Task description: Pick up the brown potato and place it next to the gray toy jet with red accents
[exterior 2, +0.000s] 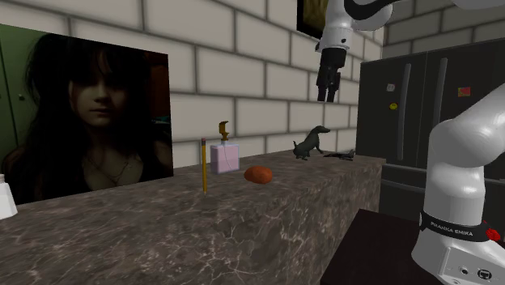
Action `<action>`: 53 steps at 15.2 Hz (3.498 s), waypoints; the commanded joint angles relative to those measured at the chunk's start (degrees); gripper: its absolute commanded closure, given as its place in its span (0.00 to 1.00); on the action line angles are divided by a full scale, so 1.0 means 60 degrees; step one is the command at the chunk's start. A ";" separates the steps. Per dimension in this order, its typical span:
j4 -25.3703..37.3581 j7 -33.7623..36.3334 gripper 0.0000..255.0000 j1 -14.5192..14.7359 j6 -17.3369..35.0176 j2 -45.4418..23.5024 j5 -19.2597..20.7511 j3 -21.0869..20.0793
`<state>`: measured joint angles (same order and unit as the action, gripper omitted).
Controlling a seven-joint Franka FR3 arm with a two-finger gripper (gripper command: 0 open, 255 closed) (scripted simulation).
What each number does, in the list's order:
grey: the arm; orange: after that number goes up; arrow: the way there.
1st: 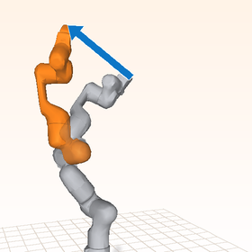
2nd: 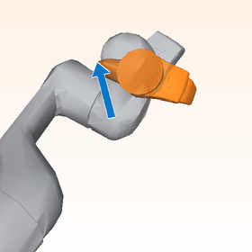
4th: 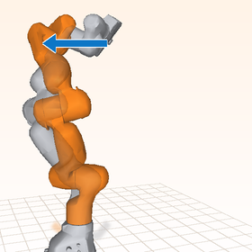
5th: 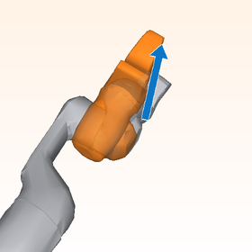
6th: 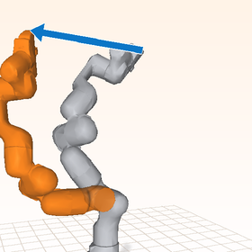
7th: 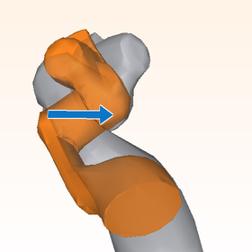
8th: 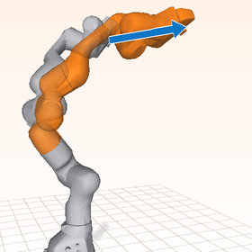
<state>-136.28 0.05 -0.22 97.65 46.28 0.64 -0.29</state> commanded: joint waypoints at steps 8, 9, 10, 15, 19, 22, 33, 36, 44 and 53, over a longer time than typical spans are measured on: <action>-0.0533 0.1211 0.00 -0.0041 0.2125 -0.1665 -0.0168 -0.0790; -0.0550 0.1388 0.00 -0.0056 0.2420 -0.1956 -0.0169 -0.0901; -0.0553 0.1570 0.00 -0.0071 0.2712 -0.2258 -0.0162 -0.1010; -0.0346 0.2525 0.00 -0.0204 0.4079 -0.3915 0.0015 -0.1543; 0.0082 0.3385 0.00 -0.0348 0.5016 -0.5378 0.0380 -0.1927; 0.0551 0.4100 0.00 -0.0434 0.5594 -0.6529 0.0806 -0.2147; 0.0641 0.4816 0.00 -0.0502 0.6813 -0.7952 0.1494 -0.2184; 0.0642 0.4817 0.00 -0.0502 0.6812 -0.7952 0.1494 -0.2183; 0.0644 0.4815 1.00 -0.0502 0.6810 -0.7952 0.1493 -0.2183; 0.0777 0.4683 1.00 -0.0499 0.6442 -0.7700 0.1344 -0.2193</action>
<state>-132.02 28.42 -3.22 137.11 -0.34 8.98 -13.44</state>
